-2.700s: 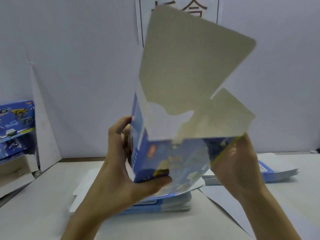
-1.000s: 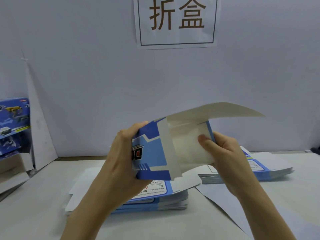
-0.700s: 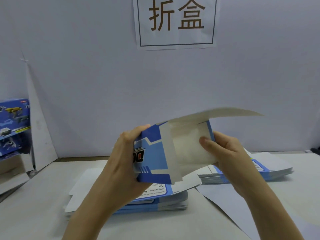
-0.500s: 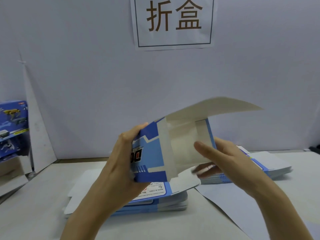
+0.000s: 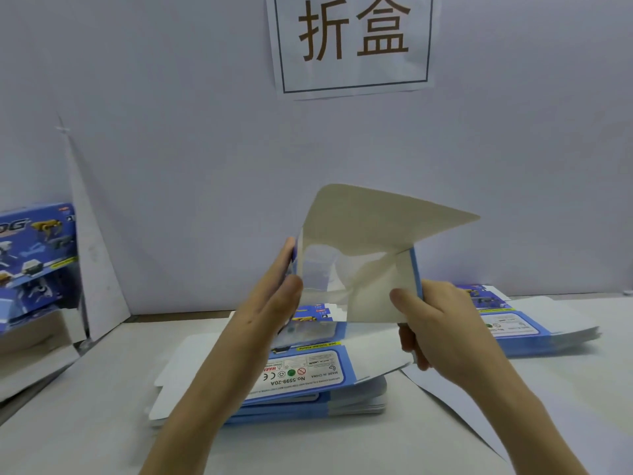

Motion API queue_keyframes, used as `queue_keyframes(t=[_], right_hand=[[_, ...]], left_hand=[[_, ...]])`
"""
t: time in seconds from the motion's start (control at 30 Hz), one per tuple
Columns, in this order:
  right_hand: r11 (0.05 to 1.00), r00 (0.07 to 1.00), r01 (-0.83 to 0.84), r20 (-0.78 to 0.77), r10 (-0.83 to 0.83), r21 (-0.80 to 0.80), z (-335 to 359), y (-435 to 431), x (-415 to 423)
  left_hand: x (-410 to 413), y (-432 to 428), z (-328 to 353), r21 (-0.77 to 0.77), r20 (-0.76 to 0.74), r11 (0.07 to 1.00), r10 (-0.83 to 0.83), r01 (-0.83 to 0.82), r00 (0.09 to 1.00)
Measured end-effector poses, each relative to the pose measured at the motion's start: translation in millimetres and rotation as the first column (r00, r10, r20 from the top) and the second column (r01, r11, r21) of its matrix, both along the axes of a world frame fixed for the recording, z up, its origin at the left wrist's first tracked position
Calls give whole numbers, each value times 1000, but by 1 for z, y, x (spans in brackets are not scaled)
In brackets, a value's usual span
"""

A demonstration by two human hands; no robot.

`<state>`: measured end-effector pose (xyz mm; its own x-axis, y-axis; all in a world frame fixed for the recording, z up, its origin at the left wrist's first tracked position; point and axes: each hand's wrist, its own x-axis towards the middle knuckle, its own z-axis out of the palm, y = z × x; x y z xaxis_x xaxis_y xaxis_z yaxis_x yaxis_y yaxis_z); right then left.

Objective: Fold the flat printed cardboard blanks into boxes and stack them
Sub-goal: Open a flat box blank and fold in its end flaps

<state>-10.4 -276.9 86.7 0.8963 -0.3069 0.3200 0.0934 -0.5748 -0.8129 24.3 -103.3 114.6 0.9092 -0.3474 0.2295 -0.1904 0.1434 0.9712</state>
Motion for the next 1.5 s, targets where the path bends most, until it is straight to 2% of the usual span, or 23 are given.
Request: queue_keyframes(t=[0.07, 0.13, 0.23, 0.3, 0.33, 0.37, 0.4, 0.43, 0.47, 0.5, 0.53, 0.67, 0.77, 0.93, 1.07, 1.13, 1.23, 1.33, 1.4, 1.47, 1.5], right_hand=[[998, 1000, -9, -7, 9, -62, 1, 2, -1], [995, 1000, -9, 3, 9, -99, 1, 2, -1], [988, 1000, -6, 25, 10, -153, 1, 3, -1], [979, 999, 8, 47, 1, -205, 1, 5, -2], [969, 998, 20, 63, -5, -247, 0, 6, -2], [953, 996, 33, 85, -7, -302, 0, 8, -3], [932, 993, 48, 114, -8, -359, -1, 12, -4], [911, 989, 66, 146, -7, -407, -1, 15, -6], [888, 985, 81, 173, -2, -452, 0, 19, -7], [867, 982, 92, 187, 1, -490, 0, 21, -7], [852, 981, 100, 191, 0, -513, 0, 22, -8], [875, 974, 121, 224, -15, -469, 1, 17, -7], [873, 968, 183, 238, -80, -452, -3, 16, -1], [952, 983, 93, 179, -41, -293, -4, 12, 1], [922, 992, 66, 127, -18, -381, -4, 13, 1], [915, 993, 57, 115, -12, -399, -5, 17, 0], [922, 988, 42, 150, 18, -386, -4, 20, -1], [911, 989, 38, 143, 23, -410, -2, 21, -4], [910, 986, 62, 165, 7, -409, -2, 22, -5], [926, 972, 92, 235, -3, -367, -3, 20, -4], [939, 967, 101, 256, -15, -328, -2, 16, -3]], left_hand=[[1, 5, -5, -36, -25, 999, 13, -14, 1000], [-1, 11, -12, -30, 46, 998, -46, 47, 998], [0, 13, -9, 87, 104, 996, 20, -29, 994], [-9, 24, -17, 148, 160, 988, -75, 51, 984], [-10, 26, -21, 178, 182, 983, -73, 41, 981], [-8, 27, -27, 210, 228, 976, 4, -53, 974], [-5, 25, -31, 243, 286, 948, 134, -206, 949], [0, 23, -35, 284, 359, 874, 285, -394, 889], [1, 19, -37, 330, 417, 758, 418, -563, 807], [2, 15, -38, 338, 450, 666, 506, -665, 735], [0, 12, -38, 321, 471, 615, 556, -720, 685], [-5, 4, -37, 339, 490, 580, 563, -740, 666], [-10, 0, -35, 403, 562, 463, 555, -790, 612], [-21, 0, -29, 350, 564, 498, 564, -793, 603], [-16, 3, -27, 455, 564, 381, 576, -805, 592], [-13, 7, -26, 443, 543, 408, 586, -798, 601], [-12, 14, -27, 328, 538, 471, 619, -819, 572], [-8, 16, -30, 328, 575, 451, 602, -830, 554], [-7, 16, -31, 285, 578, 486, 601, -826, 552], [-10, 15, -29, 245, 573, 616, 532, -749, 624], [-11, 18, -29, 199, 543, 752, 449, -628, 710]])
